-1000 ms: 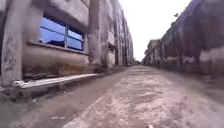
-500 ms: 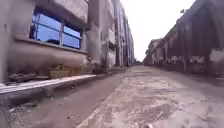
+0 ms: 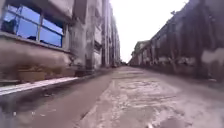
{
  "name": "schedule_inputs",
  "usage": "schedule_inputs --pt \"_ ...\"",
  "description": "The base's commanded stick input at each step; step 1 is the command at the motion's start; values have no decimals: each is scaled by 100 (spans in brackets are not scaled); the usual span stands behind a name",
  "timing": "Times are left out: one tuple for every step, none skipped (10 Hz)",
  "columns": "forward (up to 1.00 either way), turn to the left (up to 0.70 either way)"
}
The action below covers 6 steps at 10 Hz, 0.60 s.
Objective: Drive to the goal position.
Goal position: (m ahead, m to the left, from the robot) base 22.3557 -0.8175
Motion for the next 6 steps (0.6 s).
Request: schedule_inputs --pt "100 0" --pt "100 0" --pt "100 0" --pt "100 -36" --pt "100 -30" --pt "100 -11"
